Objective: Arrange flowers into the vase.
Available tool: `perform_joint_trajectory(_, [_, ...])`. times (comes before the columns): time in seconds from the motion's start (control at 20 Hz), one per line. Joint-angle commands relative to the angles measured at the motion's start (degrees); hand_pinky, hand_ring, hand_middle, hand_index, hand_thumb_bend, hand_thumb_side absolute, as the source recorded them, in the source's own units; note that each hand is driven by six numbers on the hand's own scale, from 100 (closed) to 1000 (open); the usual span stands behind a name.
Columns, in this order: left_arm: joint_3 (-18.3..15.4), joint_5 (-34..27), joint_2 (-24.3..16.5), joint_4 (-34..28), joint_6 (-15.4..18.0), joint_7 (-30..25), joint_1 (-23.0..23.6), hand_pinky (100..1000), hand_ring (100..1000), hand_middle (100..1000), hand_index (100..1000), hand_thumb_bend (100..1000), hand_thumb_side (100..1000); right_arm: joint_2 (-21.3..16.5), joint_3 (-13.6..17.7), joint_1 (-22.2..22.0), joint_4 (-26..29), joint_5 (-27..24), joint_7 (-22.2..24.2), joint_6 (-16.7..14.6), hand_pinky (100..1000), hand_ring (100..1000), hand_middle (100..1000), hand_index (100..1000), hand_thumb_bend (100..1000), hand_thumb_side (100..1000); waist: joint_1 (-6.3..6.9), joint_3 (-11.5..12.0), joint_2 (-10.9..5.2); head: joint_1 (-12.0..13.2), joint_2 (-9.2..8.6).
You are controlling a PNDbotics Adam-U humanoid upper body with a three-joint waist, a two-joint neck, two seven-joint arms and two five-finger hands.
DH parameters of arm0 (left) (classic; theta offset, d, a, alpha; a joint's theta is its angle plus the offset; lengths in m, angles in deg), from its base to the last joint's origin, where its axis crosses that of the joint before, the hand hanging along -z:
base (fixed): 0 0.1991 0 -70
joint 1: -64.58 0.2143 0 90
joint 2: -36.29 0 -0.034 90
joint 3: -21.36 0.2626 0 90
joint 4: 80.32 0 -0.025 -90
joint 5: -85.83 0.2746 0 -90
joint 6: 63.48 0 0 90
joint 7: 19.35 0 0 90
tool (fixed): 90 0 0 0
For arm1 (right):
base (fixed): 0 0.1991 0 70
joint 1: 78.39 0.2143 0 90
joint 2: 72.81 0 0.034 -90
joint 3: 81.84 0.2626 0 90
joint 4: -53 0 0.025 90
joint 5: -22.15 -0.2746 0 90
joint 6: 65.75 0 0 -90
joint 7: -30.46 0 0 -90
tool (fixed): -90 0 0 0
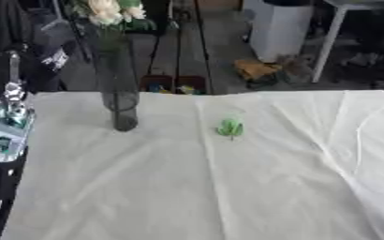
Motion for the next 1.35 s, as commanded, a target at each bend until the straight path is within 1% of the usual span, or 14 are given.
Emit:
perform_joint_trajectory(0.05, [0.19,-2.21,-2.44,-5.34,2.1,0.11,0.96,712,719,745,703,865,752,-1.01,0.55,0.47,0.84,-0.03,-0.14,-0.06,875,1000,845,991,100,882,-0.15,0.15,-0.43,-0.19,0.61])
perform_joint_trajectory(0.1, [0.18,-2.59,-2.52,-6.85,3.25,0.13,1.91,710,718,745,703,864,751,-0.94,0.54,0.36,0.78,0.0,-0.1,-0.08,875,1000,845,991,100,882,-0.18,0.24,-0.45,-0.15,0.83])
perform_joint_trajectory(0.2, [-0.04,-3.77,-2.82,-10.55,6.96,0.18,4.11,680,698,737,709,863,736,-0.9,0.67,0.35,0.78,-0.03,-0.22,-0.11,875,1000,844,991,100,882,-0.12,0.33,-0.3,-0.39,0.02])
perform_joint_trajectory(0.35, [-0.56,-6.59,-2.46,-16.37,14.26,0.39,7.36,628,658,714,702,871,715,-0.89,0.63,0.35,0.68,0.03,-0.22,-0.2,875,1000,845,991,100,884,-0.2,0.56,0.05,-0.93,0.19])
perform_joint_trajectory(0.5, [-1.52,-11.07,-2.05,-20.8,21.38,0.52,10.58,631,660,711,707,887,702,-0.94,0.68,0.44,0.56,0.05,-0.25,-0.39,875,1000,844,991,100,883,-0.28,0.83,0.35,-1.13,-0.21])
perform_joint_trajectory(0.6, [-2.29,-12.91,-1.54,-22.39,24.13,0.77,11.87,631,657,706,707,898,701,-0.93,0.74,0.47,0.5,-0.01,-0.36,-0.47,875,1000,844,991,100,883,-0.45,0.94,0.45,-1.38,-0.29])
perform_joint_trajectory(0.8, [-3.1,-17.18,-0.7,-22.98,27.6,0.04,13.34,623,646,698,698,916,706,-1.0,0.67,0.73,0.45,-0.1,-0.33,-0.63,875,1000,844,991,100,883,-0.57,1.52,0.56,-1.38,-0.53])
perform_joint_trajectory(1.0, [-2.93,-23.9,-0.16,-22.48,30.22,-0.96,13.99,612,636,690,696,934,703,-0.94,0.53,0.76,0.36,-0.04,-0.2,-0.68,875,1000,844,991,100,883,-0.7,1.83,0.66,-1.34,-0.63])
perform_joint_trajectory(1.15, [-2.9,-26.49,0.05,-22.84,31.68,-2.17,14.29,607,628,681,691,942,697,-1.01,0.5,0.92,0.35,-0.08,-0.18,-0.73,875,1000,844,990,100,882,-0.76,1.85,0.71,-1.39,-0.77])
perform_joint_trajectory(1.35, [-1.87,-31.18,0.41,-23.41,32.78,-4.89,14.48,605,621,671,689,952,691,-1.03,0.41,1.01,0.2,-0.07,-0.13,-0.85,875,1000,844,990,100,882,-0.92,1.85,0.71,-1.34,-0.81])
